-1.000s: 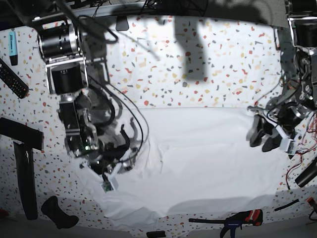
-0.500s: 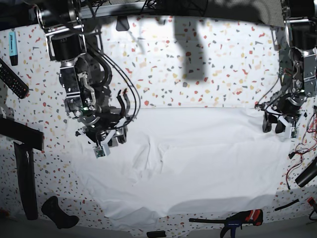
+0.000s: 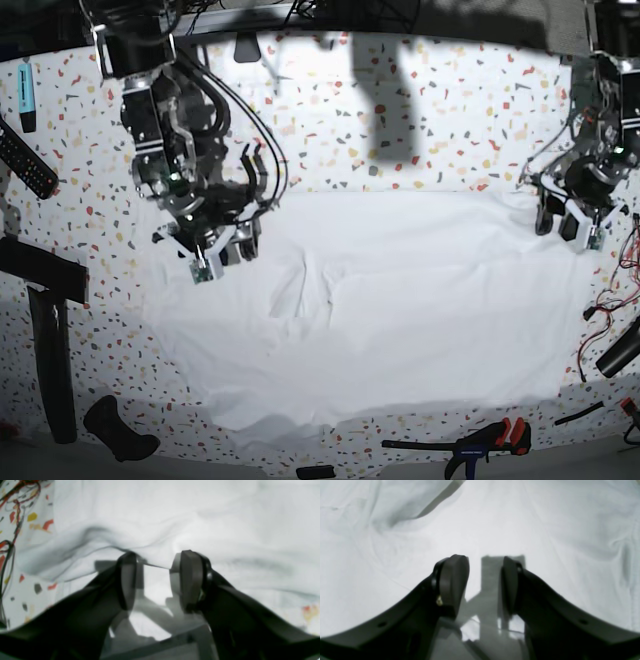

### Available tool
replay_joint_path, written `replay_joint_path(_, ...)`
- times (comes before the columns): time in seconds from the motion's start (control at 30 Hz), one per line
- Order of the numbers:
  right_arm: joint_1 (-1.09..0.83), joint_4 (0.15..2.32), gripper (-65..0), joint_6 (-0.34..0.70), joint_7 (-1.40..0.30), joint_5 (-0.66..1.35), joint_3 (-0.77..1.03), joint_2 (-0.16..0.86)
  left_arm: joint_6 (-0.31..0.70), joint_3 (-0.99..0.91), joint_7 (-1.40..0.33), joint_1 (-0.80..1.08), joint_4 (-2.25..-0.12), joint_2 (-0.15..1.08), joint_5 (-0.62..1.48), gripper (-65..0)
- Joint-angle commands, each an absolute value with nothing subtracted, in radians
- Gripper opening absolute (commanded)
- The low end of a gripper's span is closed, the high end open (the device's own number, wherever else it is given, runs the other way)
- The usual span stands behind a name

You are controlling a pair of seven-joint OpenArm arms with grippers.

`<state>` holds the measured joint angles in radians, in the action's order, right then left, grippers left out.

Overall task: Fold the T-shirt properly
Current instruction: 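Raise both grippers back toward the shirt's collar edge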

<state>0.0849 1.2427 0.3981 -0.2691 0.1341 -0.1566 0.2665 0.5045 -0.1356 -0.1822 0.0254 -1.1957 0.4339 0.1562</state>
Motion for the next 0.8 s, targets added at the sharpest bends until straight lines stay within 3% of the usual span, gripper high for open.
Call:
replay_joint_path(0.0, 0.065, 1.258, -37.7, 0.405, -0.324, 0.131, -0.156, 0.281, 0.509, -0.141, -0.171, 0.031, -1.235, 0.463, 0.162, -37.1)
replay_joint_path(0.53, -0.250, 1.555, -37.8, 0.405, -0.446, 0.130, -0.150, 0.382, 0.494, -0.141, -0.228, 0.276, -1.356, 0.514, 0.161, -37.1)
replay_joint_path(0.77, -0.369, 1.658, -37.8, 0.405, -0.458, 0.108, -0.097, 0.382, 0.406, -0.141, -0.270, 0.398, -1.512, 0.513, 0.134, -37.1)
